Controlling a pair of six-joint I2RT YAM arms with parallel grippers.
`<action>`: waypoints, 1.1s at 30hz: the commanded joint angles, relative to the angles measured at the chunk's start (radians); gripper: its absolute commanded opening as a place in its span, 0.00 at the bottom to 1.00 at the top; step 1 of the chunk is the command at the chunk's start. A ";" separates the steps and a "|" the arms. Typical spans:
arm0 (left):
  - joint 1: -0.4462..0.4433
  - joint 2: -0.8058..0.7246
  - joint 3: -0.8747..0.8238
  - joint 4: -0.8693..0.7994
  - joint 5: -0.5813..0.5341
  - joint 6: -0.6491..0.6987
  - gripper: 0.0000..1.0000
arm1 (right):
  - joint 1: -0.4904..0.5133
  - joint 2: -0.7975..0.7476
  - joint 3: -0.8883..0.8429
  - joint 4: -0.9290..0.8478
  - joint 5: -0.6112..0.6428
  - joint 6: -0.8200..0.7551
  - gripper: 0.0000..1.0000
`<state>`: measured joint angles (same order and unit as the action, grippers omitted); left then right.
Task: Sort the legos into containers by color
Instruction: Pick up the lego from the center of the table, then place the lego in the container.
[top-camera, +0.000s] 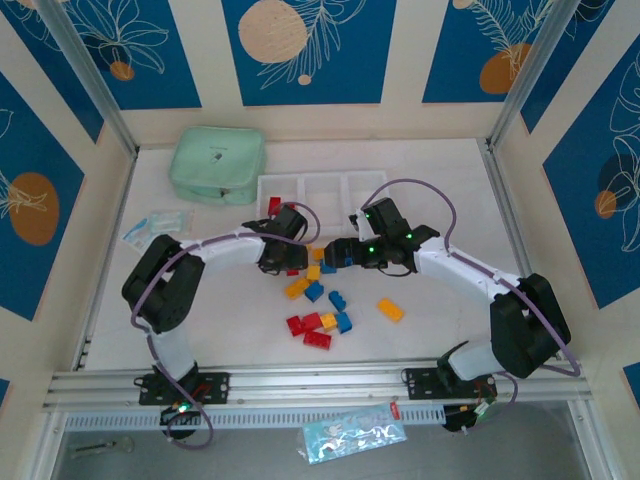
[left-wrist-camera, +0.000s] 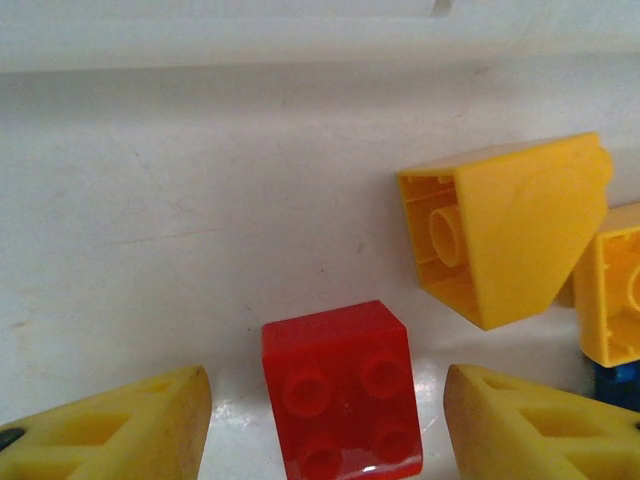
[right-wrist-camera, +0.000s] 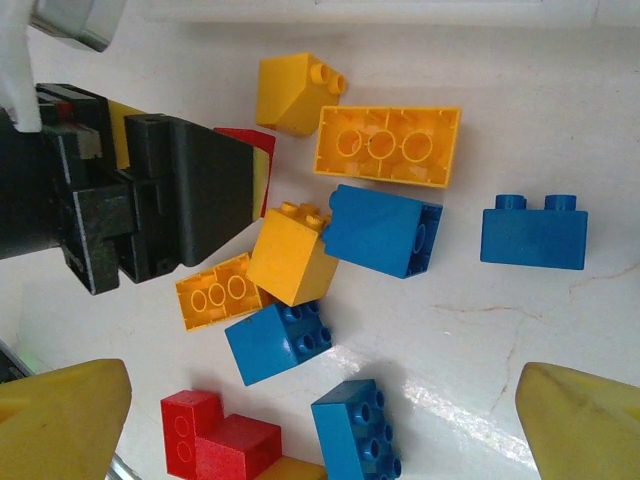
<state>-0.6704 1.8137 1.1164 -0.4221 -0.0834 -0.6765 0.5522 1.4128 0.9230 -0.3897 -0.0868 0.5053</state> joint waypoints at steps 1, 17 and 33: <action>-0.012 0.027 0.022 -0.006 -0.004 -0.010 0.62 | -0.005 0.009 0.019 -0.012 -0.014 -0.005 0.99; -0.012 -0.008 0.021 -0.065 -0.087 0.009 0.33 | -0.018 -0.006 0.015 -0.020 -0.018 -0.011 0.99; 0.048 -0.158 0.193 -0.184 -0.251 0.157 0.29 | -0.037 -0.022 0.111 -0.023 -0.061 -0.029 0.99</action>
<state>-0.6521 1.6344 1.2324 -0.5659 -0.2813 -0.5861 0.5228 1.3952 0.9916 -0.4088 -0.1192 0.4923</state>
